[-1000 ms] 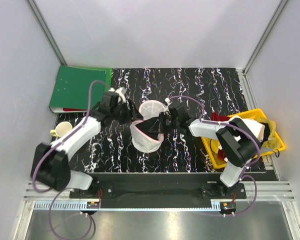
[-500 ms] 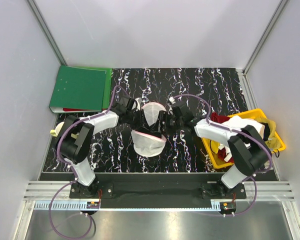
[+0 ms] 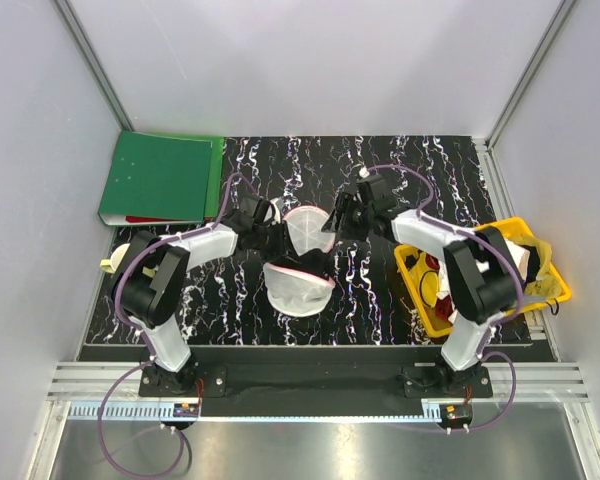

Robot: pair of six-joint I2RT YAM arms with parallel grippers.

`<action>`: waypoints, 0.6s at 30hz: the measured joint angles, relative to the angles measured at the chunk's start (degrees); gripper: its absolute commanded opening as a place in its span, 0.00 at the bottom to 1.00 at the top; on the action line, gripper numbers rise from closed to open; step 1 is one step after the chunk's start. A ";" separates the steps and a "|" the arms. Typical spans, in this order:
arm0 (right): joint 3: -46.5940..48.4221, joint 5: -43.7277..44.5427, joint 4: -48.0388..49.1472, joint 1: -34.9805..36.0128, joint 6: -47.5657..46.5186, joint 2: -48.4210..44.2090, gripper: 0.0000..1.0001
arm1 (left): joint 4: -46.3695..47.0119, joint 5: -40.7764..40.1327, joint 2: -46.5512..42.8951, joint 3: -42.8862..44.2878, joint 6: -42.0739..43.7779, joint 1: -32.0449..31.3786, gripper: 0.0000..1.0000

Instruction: Place the bra in the laundry bag and zip it closed

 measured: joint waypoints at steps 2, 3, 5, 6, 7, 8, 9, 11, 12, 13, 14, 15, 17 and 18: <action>1.05 0.04 0.00 0.04 -0.55 3.67 0.58 | -0.02 -0.09 -0.07 -0.02 0.02 -0.07 0.25; 1.18 0.13 0.02 0.04 -0.83 4.94 0.58 | -0.02 -0.22 -0.15 0.00 0.02 -0.11 0.25; 1.22 0.59 -0.13 0.04 -1.55 7.34 0.58 | -0.02 -0.44 -0.37 -0.02 0.04 -0.15 0.25; 1.22 0.92 -0.22 0.04 -1.81 8.00 0.59 | -0.02 -0.50 -0.39 -0.02 0.11 -0.20 0.24; 1.31 0.96 0.09 0.04 -2.01 8.33 0.59 | -0.04 -0.57 -0.48 0.00 0.13 -0.20 0.24; 1.44 1.42 0.35 0.04 -2.12 8.37 0.57 | -0.02 -0.59 -0.48 -0.02 0.17 -0.20 0.24; 1.53 1.46 0.61 0.04 -2.27 8.52 0.55 | -0.02 -0.59 -0.50 -0.02 0.22 -0.20 0.23; 2.03 1.57 1.38 0.09 -2.32 9.33 0.41 | -0.07 -0.59 -0.50 -0.02 0.42 -0.24 0.22; 2.49 1.79 2.29 0.17 -2.29 10.01 0.35 | -0.02 -0.59 -0.50 -0.02 0.59 -0.28 0.22; 2.69 1.90 3.02 0.22 -2.51 10.49 0.26 | -0.02 -0.59 -0.50 -0.02 0.76 -0.37 0.22; 2.78 2.60 3.78 0.35 -2.34 10.88 0.04 | -0.04 -0.61 -0.52 -0.02 0.92 -0.46 0.22; 2.78 3.52 4.00 0.46 -2.27 11.17 0.00 | -0.04 -0.61 -0.59 -0.02 1.07 -0.55 0.22; 2.25 5.90 4.74 0.59 -2.25 11.15 0.00 | -0.04 -0.66 -0.92 -0.02 1.42 -0.81 0.21; 1.68 7.48 5.40 0.66 -2.08 10.82 0.00 | -0.04 -0.70 -1.20 -0.02 1.62 -0.94 0.21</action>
